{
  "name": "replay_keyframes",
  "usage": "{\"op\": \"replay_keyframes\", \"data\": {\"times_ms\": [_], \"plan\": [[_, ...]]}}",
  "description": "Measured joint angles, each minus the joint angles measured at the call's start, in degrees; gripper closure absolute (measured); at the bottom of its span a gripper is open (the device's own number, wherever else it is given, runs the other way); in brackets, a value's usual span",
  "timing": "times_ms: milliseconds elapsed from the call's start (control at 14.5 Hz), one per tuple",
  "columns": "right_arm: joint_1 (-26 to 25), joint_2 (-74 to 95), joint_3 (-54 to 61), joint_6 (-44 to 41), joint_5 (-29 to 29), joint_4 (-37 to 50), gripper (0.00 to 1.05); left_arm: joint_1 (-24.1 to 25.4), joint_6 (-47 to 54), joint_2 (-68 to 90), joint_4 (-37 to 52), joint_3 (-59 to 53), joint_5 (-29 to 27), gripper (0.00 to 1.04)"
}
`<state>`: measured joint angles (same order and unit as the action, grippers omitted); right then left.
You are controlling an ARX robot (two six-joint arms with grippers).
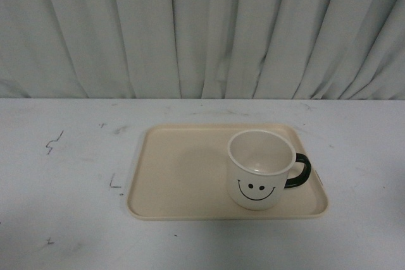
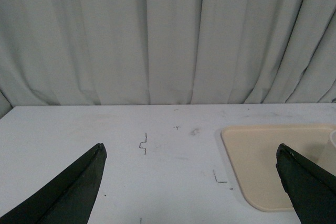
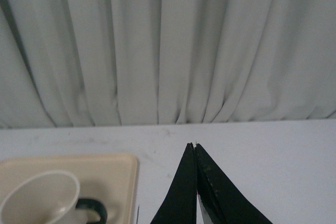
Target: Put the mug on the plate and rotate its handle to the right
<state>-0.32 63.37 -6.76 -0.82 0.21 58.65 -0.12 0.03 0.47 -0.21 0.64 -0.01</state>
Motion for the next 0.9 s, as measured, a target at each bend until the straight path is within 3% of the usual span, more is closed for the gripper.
{"op": "replay_keyframes", "data": {"times_ms": [276,897], "plan": [[0.35,-1.27,1.81,0.0,-0.09,-2.99,1.03,0.0,0.0,0.0,0.04,0.0,0.0,0.07],[0.31,-28.37,6.08,0.0,-0.11,-24.55,1.03,0.0,0.0,0.0,0.02,0.0,0.0,0.07]]}}
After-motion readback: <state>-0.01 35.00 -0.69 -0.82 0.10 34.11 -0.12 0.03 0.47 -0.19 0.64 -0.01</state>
